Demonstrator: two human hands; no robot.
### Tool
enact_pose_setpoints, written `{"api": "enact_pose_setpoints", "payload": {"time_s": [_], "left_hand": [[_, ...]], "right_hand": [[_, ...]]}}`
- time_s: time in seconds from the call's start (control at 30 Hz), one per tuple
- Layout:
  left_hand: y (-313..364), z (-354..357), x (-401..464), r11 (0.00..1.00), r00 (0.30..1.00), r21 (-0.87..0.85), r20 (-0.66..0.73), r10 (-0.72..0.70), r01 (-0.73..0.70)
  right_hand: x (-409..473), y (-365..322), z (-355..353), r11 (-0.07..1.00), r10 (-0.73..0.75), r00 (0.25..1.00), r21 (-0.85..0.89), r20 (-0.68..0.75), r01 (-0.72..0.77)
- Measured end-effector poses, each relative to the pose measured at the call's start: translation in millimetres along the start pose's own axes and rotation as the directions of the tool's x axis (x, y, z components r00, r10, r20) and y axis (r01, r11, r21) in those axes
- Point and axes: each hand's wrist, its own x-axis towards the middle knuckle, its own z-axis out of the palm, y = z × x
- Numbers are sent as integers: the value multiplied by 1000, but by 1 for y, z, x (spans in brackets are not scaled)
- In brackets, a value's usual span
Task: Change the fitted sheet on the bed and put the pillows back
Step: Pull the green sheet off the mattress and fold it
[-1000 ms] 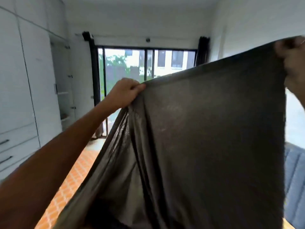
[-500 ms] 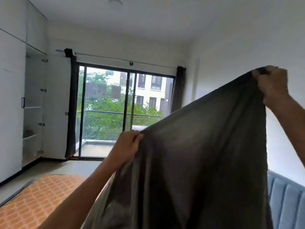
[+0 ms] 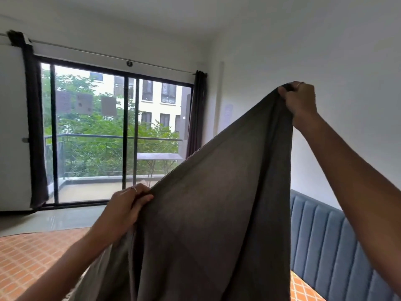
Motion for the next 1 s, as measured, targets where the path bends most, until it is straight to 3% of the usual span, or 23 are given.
{"api": "enact_pose_setpoints", "payload": {"time_s": [0.07,0.13,0.2,0.23,0.27,0.33,0.37,0.4,0.5,0.6,0.67,0.8,0.9,1.0], "left_hand": [[1,-16,11,1000,1000,29,-2,-7,7],[6,-33,26,999,988,-26,-148,-51,48],[8,-41,36,997,945,-60,-321,-62,45],[11,-43,39,997,940,-58,-336,-60,43],[9,-40,42,998,953,-37,-295,-67,59],[-4,-29,41,995,986,38,-143,-87,93],[-9,-26,39,990,991,74,-78,-110,116],[-13,-22,37,985,991,111,-23,-130,132],[-6,-6,28,979,987,167,91,-136,119],[8,7,23,990,969,134,237,-72,40],[13,13,23,994,949,105,312,-53,21],[21,18,18,998,935,64,352,-35,14],[20,13,8,999,941,48,337,-30,14],[20,9,-2,999,938,26,344,-29,21]], "right_hand": [[5,-3,0,1000,-5,1000,7,10,5],[11,-13,-4,995,-28,999,98,-42,32],[16,-16,-11,982,-90,979,145,-184,117],[16,-16,-12,980,-116,968,136,-221,149],[18,-11,-13,986,-105,976,106,-190,127],[11,5,-9,998,69,994,-18,83,-68],[6,17,-8,980,165,968,-140,190,-139],[-1,30,-6,951,212,956,-269,204,-153],[-47,46,4,879,108,978,-476,180,-10],[-102,47,36,912,11,955,-395,298,112],[-139,39,66,951,62,855,-289,514,105],[-215,19,105,998,66,523,-56,850,-35],[-250,20,112,999,40,286,-29,957,-44],[-269,29,116,998,-52,172,48,984,29]]}}
